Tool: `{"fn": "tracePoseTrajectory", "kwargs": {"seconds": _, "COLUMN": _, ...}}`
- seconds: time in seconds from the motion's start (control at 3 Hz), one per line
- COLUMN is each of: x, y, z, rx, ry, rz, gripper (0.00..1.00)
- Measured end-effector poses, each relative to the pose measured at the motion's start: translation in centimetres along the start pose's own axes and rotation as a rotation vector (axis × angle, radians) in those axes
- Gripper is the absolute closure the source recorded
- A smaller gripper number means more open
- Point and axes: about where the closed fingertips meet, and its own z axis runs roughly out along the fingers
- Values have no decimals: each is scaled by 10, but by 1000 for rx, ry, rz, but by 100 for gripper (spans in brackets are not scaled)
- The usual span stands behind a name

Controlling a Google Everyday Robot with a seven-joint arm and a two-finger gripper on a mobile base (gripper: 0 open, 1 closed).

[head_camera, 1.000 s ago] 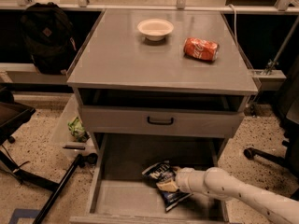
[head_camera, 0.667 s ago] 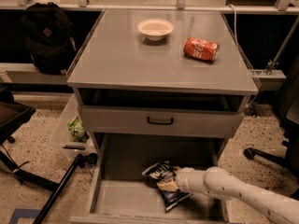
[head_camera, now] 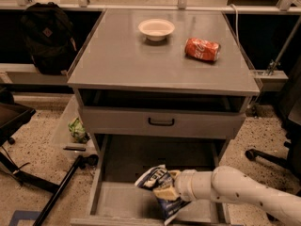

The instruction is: Pick blue chip bag from middle drawer and place on counter

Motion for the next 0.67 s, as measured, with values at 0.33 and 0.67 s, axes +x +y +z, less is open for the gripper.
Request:
{"fn": "tracePoseTrajectory", "kwargs": {"seconds": 0.33, "x": -53, "y": 54, "z": -54, "rx": -48, "ry": 27, "rz": -36, "gripper": 100}}
{"fn": "tracePoseTrajectory", "kwargs": {"seconds": 0.67, "x": -135, "y": 85, "z": -123, "rx": -4, "ry": 2, "rz": -103, "gripper": 100}}
